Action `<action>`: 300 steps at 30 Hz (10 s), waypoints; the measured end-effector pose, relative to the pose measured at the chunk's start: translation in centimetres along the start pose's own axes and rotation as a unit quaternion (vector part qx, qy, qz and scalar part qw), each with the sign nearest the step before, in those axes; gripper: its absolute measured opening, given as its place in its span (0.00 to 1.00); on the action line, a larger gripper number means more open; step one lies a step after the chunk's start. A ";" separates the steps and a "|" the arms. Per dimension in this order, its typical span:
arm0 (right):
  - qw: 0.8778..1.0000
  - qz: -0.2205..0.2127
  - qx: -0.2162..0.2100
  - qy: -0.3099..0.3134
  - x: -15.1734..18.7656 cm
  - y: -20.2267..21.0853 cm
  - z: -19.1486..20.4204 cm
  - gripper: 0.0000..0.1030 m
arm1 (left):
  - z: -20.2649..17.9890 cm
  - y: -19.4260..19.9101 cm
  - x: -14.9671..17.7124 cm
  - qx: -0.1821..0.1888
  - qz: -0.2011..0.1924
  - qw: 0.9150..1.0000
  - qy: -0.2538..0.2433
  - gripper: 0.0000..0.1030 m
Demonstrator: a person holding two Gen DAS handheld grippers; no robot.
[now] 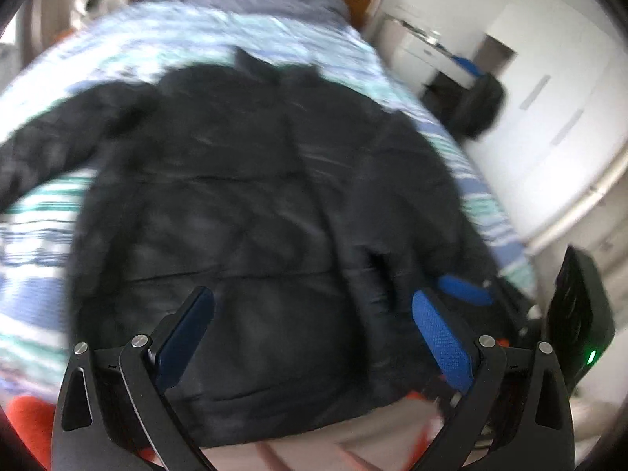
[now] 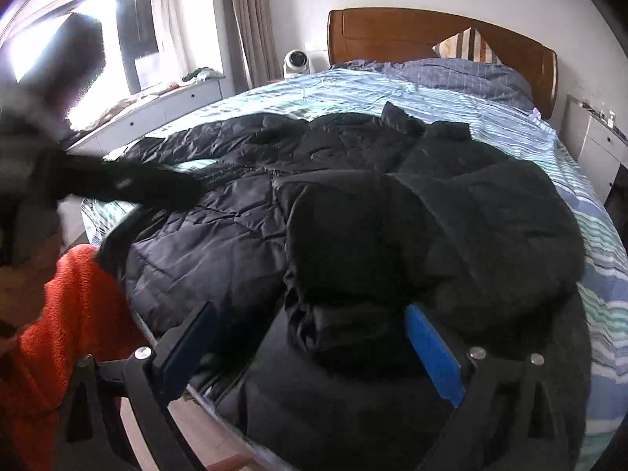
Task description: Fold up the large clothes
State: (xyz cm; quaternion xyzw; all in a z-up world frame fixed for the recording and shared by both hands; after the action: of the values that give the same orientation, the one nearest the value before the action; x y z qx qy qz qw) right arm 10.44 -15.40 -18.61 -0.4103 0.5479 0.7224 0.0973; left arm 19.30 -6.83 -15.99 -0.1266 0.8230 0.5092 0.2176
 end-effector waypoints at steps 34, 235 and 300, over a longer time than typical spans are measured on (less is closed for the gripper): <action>0.980 0.022 0.062 -0.188 -12.0 -3.3 -24.1 0.42 | 12.8 -5.8 -11.1 -0.124 -0.028 0.991 0.033 0.11; 0.984 0.076 0.069 -0.142 -10.3 -15.9 -18.5 0.84 | 20.6 -11.0 -13.8 -0.131 -0.007 0.989 0.072 1.00; 0.987 0.060 0.103 -0.109 1.4 2.1 -12.8 0.85 | 16.9 5.3 -1.5 -0.146 -0.036 0.987 0.064 0.98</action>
State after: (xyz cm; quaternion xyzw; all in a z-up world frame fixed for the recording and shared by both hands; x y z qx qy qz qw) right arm 14.51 -27.81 -18.86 -0.2832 0.6292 0.7072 0.1541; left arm 22.16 10.63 -17.60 -0.2186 0.7472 0.6065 0.1618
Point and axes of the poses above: each gripper's, at about its wrist camera, not at the fingertips, and y roughly against the way its jaws point, z to its left, x to its underside, the point moved 8 cm from there along -y, roughly the way its jaws point, and after that the axes turned 2 degrees about z, right-handed, at the moved point
